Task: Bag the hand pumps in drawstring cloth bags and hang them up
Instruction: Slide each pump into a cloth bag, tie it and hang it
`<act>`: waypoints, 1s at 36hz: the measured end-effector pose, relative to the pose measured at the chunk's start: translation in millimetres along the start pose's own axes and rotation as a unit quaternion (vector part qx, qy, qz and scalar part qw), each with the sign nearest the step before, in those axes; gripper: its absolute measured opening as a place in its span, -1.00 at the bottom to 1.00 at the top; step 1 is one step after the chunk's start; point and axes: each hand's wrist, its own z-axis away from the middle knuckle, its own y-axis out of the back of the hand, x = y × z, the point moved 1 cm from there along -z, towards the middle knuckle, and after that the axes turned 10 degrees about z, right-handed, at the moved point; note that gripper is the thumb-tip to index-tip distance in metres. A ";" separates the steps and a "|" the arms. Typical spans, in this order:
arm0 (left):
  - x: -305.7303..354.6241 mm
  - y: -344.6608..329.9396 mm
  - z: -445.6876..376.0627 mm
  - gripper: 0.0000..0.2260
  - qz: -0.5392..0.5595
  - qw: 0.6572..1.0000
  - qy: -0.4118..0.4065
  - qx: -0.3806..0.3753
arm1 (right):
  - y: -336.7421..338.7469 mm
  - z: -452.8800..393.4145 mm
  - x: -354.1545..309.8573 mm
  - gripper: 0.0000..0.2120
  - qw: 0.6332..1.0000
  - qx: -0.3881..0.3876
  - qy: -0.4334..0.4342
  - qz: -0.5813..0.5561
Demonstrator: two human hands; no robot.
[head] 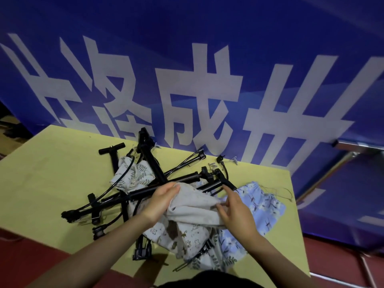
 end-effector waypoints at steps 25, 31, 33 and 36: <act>20.9 -38.8 -7.4 -0.77 0.165 0.977 0.102 -0.089 | 73.6 -12.4 19.7 -0.55 0.622 -0.105 -0.162 -0.759; 19.2 -59.5 -9.2 -0.74 0.292 0.934 0.174 -0.113 | 89.0 -0.4 34.4 -0.46 0.557 -0.038 -0.171 -0.812; 15.0 -69.9 -7.5 -0.81 0.253 0.945 0.180 -0.109 | 87.7 1.8 37.4 -0.74 0.651 -0.008 -0.216 -0.728; 4.2 -80.4 -13.2 -0.83 0.061 0.990 0.093 -0.091 | 71.5 1.9 53.2 -0.84 0.845 0.086 -0.251 -0.464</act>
